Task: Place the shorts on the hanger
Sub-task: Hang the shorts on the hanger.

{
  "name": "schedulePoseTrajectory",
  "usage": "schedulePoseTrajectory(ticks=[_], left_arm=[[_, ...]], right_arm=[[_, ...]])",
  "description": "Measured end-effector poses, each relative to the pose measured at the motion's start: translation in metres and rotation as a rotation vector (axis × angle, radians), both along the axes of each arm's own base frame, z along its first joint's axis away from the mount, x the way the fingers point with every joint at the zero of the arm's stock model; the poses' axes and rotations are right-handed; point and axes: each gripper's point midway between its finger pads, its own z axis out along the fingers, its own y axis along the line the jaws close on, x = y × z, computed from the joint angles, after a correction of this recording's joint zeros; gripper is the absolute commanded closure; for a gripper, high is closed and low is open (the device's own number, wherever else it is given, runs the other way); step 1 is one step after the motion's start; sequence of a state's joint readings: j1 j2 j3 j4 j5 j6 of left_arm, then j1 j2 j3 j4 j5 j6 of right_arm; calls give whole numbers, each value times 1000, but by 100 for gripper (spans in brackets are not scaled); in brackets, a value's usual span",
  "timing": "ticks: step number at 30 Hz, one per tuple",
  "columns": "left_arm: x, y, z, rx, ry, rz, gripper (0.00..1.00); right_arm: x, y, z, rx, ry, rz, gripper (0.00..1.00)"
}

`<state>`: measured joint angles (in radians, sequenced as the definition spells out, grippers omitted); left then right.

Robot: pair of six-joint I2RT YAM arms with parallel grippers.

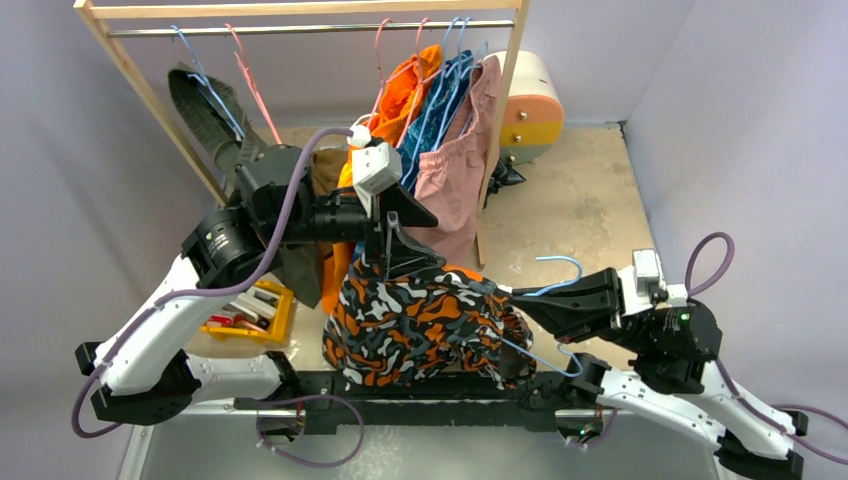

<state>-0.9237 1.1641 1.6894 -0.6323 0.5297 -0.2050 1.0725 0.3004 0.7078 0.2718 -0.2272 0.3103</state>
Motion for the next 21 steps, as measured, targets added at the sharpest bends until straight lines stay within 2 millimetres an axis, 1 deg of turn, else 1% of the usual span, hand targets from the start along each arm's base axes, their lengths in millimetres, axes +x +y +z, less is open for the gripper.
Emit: schedulePoseTrajectory(ticks=[4, 8, 14, 17, 21], left_arm=[[-7, 5, 0, 6, -37, -35, 32], [-14, 12, 6, -9, -69, -49, 28], [-23, 22, 14, -35, -94, -56, 28], [-26, 25, 3, -19, -82, -57, 27], [-26, 24, -21, 38, -46, -61, 27]], right_arm=[[3, 4, -7, -28, 10, -4, 100], [6, 10, -13, -56, 17, -9, 100], [11, 18, -18, -81, 25, -12, 100], [12, 20, -16, -77, 23, -12, 100], [12, 19, -11, -58, 14, -12, 100]])
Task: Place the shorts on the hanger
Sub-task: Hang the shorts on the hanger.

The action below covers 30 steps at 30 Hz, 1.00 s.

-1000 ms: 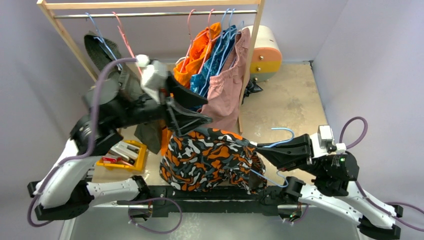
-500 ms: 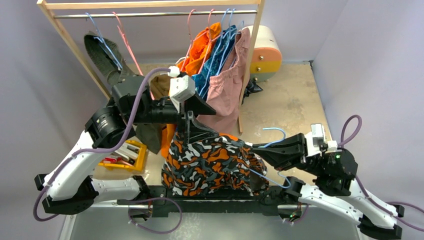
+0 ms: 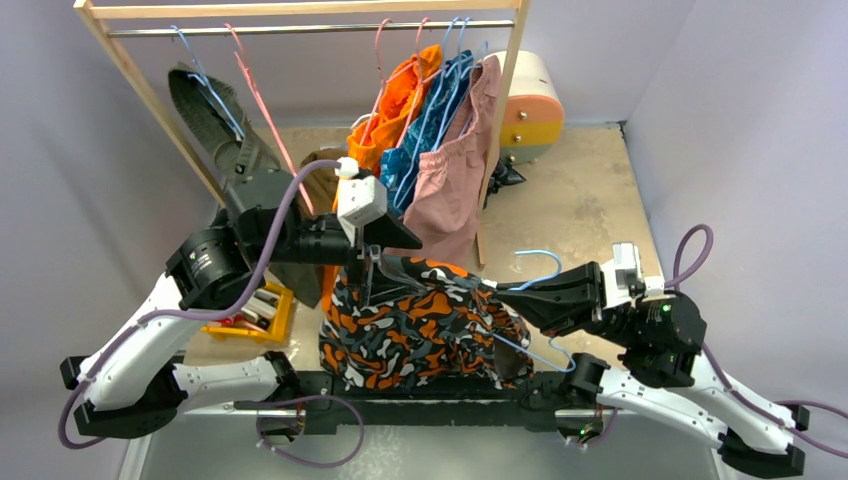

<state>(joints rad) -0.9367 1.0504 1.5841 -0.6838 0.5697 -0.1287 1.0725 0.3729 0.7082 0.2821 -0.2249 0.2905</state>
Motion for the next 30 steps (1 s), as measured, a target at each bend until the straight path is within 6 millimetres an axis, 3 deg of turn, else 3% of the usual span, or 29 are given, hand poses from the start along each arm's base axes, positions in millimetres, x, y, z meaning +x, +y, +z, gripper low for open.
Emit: schedulePoseTrajectory(ticks=[4, 7, 17, 22, 30], left_arm=[[1, -2, -20, 55, 15, 1, 31], [2, -5, -28, 85, 11, 3, 43], [2, -23, -45, 135, 25, -56, 97], [-14, -25, -39, 108, 24, -124, 98], [-15, -36, -23, 36, 16, -138, 75]], right_arm=[[0, 0, 2, 8, -5, 0, 100], [1, 2, 0, -1, -1, 1, 100], [10, 17, -10, -46, 21, -4, 100], [9, 17, -4, -32, 13, 5, 100], [4, 26, 4, -17, -14, 46, 100]])
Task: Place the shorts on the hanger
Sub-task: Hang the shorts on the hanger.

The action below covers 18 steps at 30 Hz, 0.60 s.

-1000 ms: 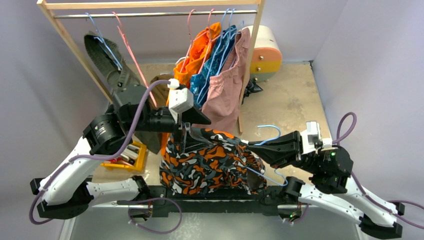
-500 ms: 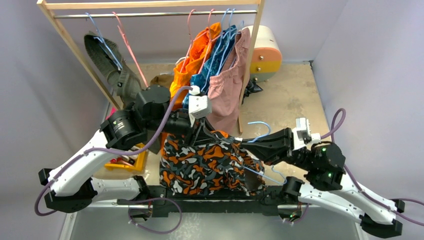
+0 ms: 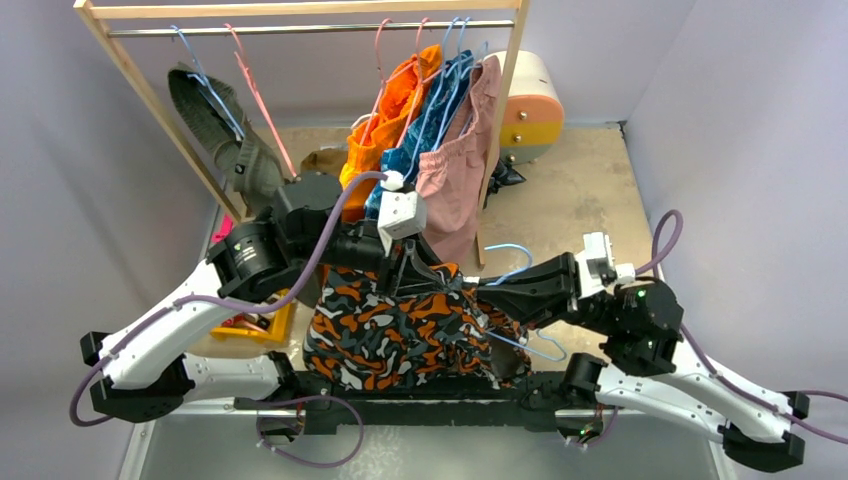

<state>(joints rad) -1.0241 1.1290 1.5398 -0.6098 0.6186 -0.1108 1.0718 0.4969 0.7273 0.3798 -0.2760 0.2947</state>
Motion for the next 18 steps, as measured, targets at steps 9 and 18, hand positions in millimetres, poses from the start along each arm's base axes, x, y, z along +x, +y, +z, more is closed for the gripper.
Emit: schedulePoseTrajectory(ticks=[9, 18], left_arm=[[3, -9, -15, 30, 23, 3, 100], [-4, -5, -15, 5, 4, -8, 100]], right_arm=[[7, 14, -10, -40, 20, 3, 100], [7, 11, -10, -60, 39, -4, 83]])
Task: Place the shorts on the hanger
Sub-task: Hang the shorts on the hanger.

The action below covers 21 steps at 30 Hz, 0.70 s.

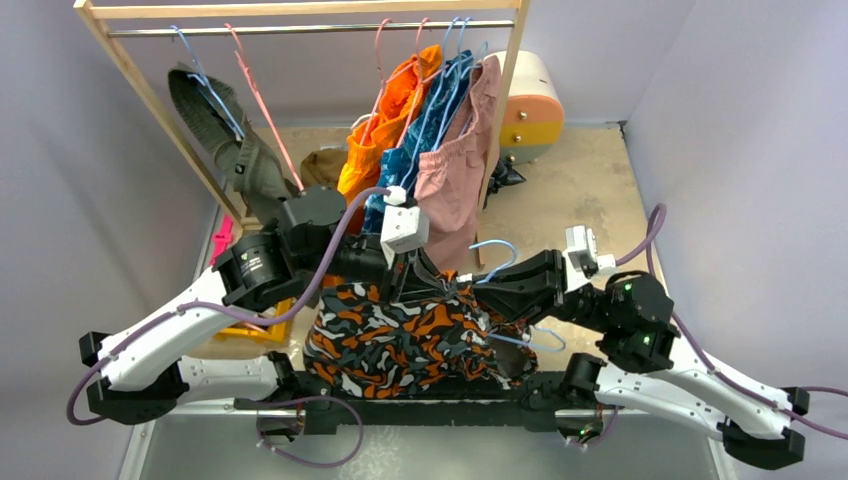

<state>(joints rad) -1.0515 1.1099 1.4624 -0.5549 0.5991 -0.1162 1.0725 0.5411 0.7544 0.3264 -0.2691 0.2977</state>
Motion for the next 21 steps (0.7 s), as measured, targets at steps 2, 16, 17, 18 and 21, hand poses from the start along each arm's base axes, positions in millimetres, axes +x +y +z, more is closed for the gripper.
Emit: schedulePoseTrajectory(ticks=[2, 16, 17, 18, 21], left_arm=[[0, 1, -2, -12, -7, 15, 100], [7, 23, 22, -117, -26, 132, 100], [7, 22, 22, -116, -21, 134, 100], [7, 22, 22, -117, -18, 134, 100], [7, 22, 23, -120, -10, 135, 100]], right_arm=[[2, -2, -2, -11, 12, -15, 75], [-6, -27, 35, 50, -15, -40, 36], [-5, -24, 35, 42, -14, -42, 34], [-3, -22, 35, 33, -11, -45, 33], [5, -10, 37, -6, -9, -54, 30]])
